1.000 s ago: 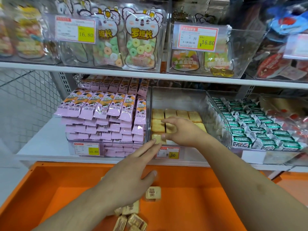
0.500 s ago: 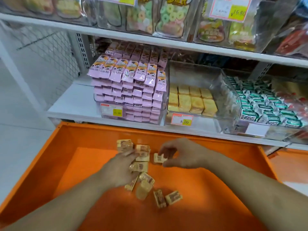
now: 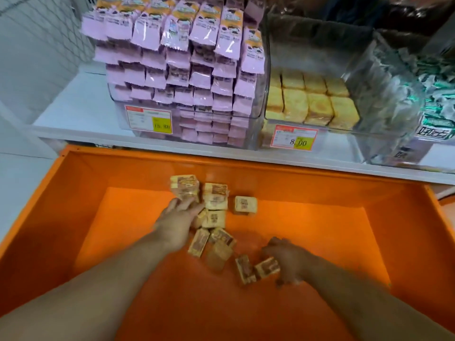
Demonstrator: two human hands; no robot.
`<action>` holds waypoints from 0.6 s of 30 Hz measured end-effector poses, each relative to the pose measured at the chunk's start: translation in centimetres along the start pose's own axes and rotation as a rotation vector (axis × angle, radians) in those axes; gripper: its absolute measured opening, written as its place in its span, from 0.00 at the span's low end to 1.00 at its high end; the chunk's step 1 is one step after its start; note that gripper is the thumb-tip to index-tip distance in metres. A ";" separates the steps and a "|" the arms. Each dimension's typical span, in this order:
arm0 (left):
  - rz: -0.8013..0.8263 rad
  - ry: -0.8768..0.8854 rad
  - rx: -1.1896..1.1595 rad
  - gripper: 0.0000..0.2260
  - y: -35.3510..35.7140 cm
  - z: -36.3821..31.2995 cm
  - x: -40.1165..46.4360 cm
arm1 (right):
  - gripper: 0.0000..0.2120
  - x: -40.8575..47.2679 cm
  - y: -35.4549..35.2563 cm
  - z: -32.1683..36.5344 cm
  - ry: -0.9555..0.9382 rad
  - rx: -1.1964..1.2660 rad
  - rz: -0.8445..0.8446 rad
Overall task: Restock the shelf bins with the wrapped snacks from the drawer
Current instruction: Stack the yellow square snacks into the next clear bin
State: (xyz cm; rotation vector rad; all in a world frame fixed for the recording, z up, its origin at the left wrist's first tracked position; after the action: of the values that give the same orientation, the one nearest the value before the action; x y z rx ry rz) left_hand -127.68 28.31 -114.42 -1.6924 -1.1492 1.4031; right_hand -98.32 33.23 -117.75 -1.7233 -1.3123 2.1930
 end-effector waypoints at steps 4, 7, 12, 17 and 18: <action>-0.049 -0.019 0.080 0.27 -1.3 -0.6 1.0 | 0.31 -0.1 0.4 -0.4 0.038 0.005 -0.048; -0.061 -0.047 0.095 0.22 -1.9 -0.8 0.7 | 0.18 -0.3 0.3 -0.5 0.043 0.069 -0.097; -0.067 -0.094 -0.123 0.25 -3.6 -1.4 -0.8 | 0.07 -2.2 -2.4 -1.3 0.101 0.353 -0.094; -0.045 -0.119 -0.494 0.14 -9.2 -5.5 -2.5 | 0.10 -7.9 -10.8 -0.3 0.006 0.728 -0.080; -0.042 -0.109 -0.569 0.14 -10.6 -6.6 -2.9 | 0.10 -9.3 -12.6 -0.1 -0.019 0.790 -0.086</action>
State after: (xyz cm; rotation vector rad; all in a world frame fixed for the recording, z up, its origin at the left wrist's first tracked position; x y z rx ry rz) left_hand -123.70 30.29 -102.41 -1.9653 -1.7584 1.2214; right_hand -100.21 36.44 -102.55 -1.2941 -0.3840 2.2208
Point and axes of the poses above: each hand's wrist, its own x-axis towards the middle knuckle, its own y-axis out of the palm, z = x × y, the point moved 7 cm from there along x, towards the middle knuckle, and after that the axes turned 9 degrees about y, right-handed, at the moved point
